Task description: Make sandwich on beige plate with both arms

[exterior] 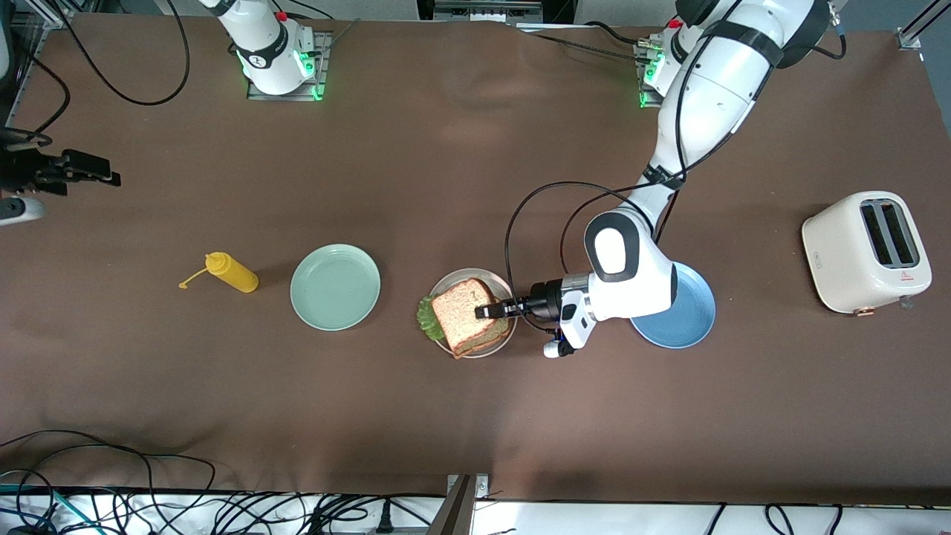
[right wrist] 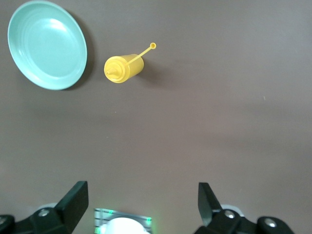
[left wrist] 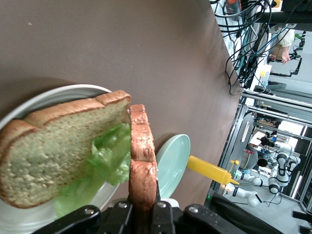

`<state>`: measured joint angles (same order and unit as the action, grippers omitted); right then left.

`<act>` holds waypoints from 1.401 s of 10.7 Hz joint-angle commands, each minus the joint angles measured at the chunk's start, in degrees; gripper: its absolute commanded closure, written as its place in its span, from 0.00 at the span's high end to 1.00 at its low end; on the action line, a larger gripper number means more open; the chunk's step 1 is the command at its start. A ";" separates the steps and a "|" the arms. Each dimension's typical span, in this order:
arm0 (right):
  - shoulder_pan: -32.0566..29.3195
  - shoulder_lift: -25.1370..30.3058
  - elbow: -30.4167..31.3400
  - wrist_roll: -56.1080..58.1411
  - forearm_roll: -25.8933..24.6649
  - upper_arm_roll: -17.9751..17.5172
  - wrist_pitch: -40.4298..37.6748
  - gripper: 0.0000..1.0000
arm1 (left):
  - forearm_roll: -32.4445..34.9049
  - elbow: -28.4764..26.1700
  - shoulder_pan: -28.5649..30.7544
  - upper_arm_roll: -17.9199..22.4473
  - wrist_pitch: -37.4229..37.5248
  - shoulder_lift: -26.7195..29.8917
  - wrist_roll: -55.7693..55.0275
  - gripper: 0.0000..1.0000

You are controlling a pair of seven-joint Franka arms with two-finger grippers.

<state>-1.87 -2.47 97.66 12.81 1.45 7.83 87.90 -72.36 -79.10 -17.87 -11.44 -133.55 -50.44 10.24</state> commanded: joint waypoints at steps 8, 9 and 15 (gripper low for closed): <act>2.83 4.49 -1.51 -15.27 -2.25 -2.12 -0.97 1.00 | -1.99 1.05 2.74 0.19 0.31 -1.15 2.24 1.00; 3.09 4.40 -1.77 -16.05 -2.16 -2.30 -1.76 1.00 | -1.99 0.61 3.36 0.19 0.40 -1.07 2.16 1.00; 3.01 3.79 -3.53 -16.67 -3.12 -2.57 -2.03 1.00 | 12.19 -1.67 10.03 0.45 5.04 2.26 -1.16 1.00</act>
<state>1.16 2.07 95.63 -2.77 -0.49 5.03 86.25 -65.81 -78.49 -10.78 -10.84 -131.34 -51.41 10.50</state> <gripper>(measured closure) 0.000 0.000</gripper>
